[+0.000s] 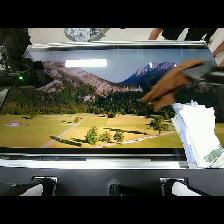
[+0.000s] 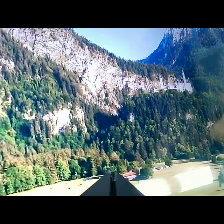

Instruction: Fold the shirts.

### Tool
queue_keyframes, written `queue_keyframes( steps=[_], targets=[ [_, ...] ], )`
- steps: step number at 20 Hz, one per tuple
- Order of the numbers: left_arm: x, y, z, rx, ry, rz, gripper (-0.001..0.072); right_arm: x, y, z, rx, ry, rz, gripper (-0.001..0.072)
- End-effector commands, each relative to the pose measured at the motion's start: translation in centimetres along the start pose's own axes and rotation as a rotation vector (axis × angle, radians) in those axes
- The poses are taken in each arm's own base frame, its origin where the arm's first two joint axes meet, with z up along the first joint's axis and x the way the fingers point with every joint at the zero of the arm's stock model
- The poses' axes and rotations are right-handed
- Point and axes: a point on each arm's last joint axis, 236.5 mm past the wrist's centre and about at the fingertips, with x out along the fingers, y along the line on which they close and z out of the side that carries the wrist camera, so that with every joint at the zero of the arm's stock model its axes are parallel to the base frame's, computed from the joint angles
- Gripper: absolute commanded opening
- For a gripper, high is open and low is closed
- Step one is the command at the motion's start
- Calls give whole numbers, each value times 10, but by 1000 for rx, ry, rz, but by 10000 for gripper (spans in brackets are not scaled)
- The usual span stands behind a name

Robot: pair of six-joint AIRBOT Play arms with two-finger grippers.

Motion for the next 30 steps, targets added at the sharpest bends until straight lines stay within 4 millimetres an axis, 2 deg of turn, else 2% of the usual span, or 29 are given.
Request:
queue_keyframes(
  steps=[1,4,8,11,14,16,20,21,22,23,24,25,26,28,29,30],
  targets=[
    [1,1,0,0,3,0,25,-89,-34,10,78,-65,-134,40],
    [1,1,0,22,3,0,26,-134,-62,-9,165,-66,-205,41],
    [1,1,-1,26,3,0,25,-177,-90,-58,295,40,-330,41],
    [1,1,-1,26,3,0,26,-212,-115,-84,360,64,-522,41],
    [1,0,-1,48,3,-1,25,-256,-148,-147,484,256,-847,41],
    [1,0,-1,48,3,-1,26,-256,-155,-194,575,374,-887,41],
    [2,-1,-1,49,4,-3,26,-213,-155,-302,735,579,-777,41],
    [2,-2,-1,51,5,-4,26,-208,-159,-319,751,597,-784,42],
    [2,-3,-2,53,7,-6,26,-208,-163,-328,755,609,-802,75],
    [2,-5,-3,56,14,-10,26,-214,-168,-328,739,608,-837,280],
    [0,-8,-5,61,25,-15,26,-222,-175,-318,685,591,-870,516],
    [-4,-10,-4,70,23,-17,26,-233,-182,-296,588,557,-909,635],
    [-11,-15,4,84,3,-18,26,-249,-187,-267,503,501,-971,636],
    [-30,-29,29,128,-68,-19,25,-293,-189,-173,289,262,-1154,644],
    [-42,-36,43,156,-113,-14,24,-310,-177,-107,120,81,-1208,643],
    [-56,-40,60,202,-165,20,24,-319,-154,-42,-62,-93,-1225,642]
  ],
)
